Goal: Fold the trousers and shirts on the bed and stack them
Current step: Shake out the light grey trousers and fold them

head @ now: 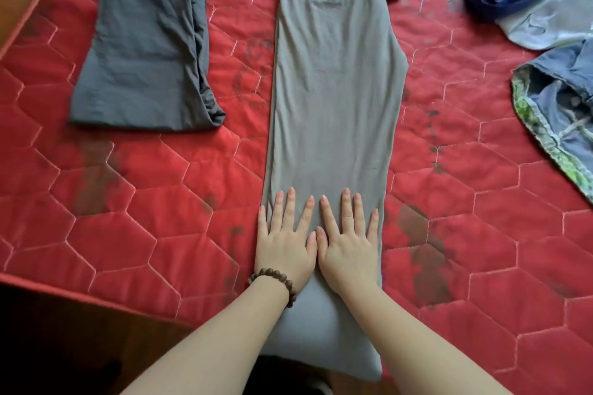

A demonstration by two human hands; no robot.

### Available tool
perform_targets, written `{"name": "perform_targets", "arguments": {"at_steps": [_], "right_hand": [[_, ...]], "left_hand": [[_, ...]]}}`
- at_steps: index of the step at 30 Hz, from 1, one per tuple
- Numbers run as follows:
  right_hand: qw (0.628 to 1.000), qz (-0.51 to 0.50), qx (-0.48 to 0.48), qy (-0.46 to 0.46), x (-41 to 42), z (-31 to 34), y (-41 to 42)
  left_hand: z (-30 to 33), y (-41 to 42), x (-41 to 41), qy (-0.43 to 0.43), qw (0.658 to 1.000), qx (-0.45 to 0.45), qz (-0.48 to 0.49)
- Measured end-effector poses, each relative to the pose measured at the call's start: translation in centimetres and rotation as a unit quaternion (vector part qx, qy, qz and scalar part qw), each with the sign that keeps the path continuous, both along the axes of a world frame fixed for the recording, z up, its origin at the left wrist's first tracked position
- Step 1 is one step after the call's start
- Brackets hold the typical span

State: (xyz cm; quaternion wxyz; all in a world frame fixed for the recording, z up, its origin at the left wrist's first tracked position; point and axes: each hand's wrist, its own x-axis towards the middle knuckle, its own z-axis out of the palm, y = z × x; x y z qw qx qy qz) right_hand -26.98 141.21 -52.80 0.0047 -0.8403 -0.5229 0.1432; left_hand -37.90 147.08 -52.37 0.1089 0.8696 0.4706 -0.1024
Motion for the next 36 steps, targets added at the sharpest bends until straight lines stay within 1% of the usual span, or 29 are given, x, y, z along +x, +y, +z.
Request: {"name": "perform_targets", "arguments": {"at_steps": [6,9,13,14,16,18,20,22,24,25,27,28,30,32,34,36], "right_hand": [[1.000,0.012,-0.012,-0.008,-3.4,0.2,-6.6],[1.000,0.020,-0.016,-0.012,-5.0,0.5,-9.5],[0.999,0.032,-0.034,-0.006,-6.2,1.6,-11.3],[0.999,0.028,-0.024,-0.001,-6.3,2.0,-11.2],[1.000,0.000,0.027,0.007,-5.9,2.7,-10.4],[0.995,-0.061,0.079,0.016,-5.0,3.0,-9.3],[0.986,-0.135,0.086,0.045,-3.9,3.3,-8.2],[0.975,-0.190,0.085,0.076,-3.4,3.4,-7.5],[0.964,-0.230,0.094,0.091,-3.0,3.2,-7.0],[0.956,-0.257,0.091,0.105,-2.5,3.2,-6.9],[0.935,-0.317,0.073,0.141,-1.6,3.2,-6.8],[0.929,-0.329,0.069,0.154,-1.3,3.3,-6.9],[0.934,-0.312,0.100,0.144,-1.2,3.5,-7.1],[0.940,-0.290,0.122,0.130,-1.7,3.7,-7.4],[0.942,-0.291,0.085,0.142,-2.0,3.6,-7.7],[0.939,-0.300,0.063,0.155,-1.8,3.3,-7.9]], "left_hand": [[0.5,-5.9,-3.4,-0.011,1.000,-0.002,-0.009],[0.5,-8.2,-5.4,-0.027,0.999,-0.006,-0.030],[1.2,-9.9,-7.2,-0.055,0.997,-0.029,-0.047],[1.5,-9.9,-7.4,-0.072,0.996,-0.042,-0.028],[2.2,-9.1,-7.4,-0.132,0.987,-0.074,0.050],[2.8,-7.6,-6.8,-0.194,0.968,-0.086,0.134],[3.1,-6.0,-5.9,-0.240,0.949,-0.075,0.190],[3.3,-4.6,-5.1,-0.263,0.928,-0.095,0.247],[3.3,-3.5,-4.6,-0.255,0.911,-0.124,0.300],[3.2,-3.1,-4.5,-0.244,0.910,-0.131,0.308],[3.3,-2.7,-4.6,-0.242,0.916,-0.122,0.296],[3.5,-2.5,-4.7,-0.259,0.916,-0.106,0.288],[3.8,-2.7,-5.1,-0.300,0.908,-0.064,0.286],[3.6,-3.1,-5.6,-0.290,0.903,-0.055,0.313],[3.0,-3.5,-6.1,-0.214,0.913,-0.072,0.339],[2.7,-3.5,-6.6,-0.147,0.931,-0.064,0.328]]}}
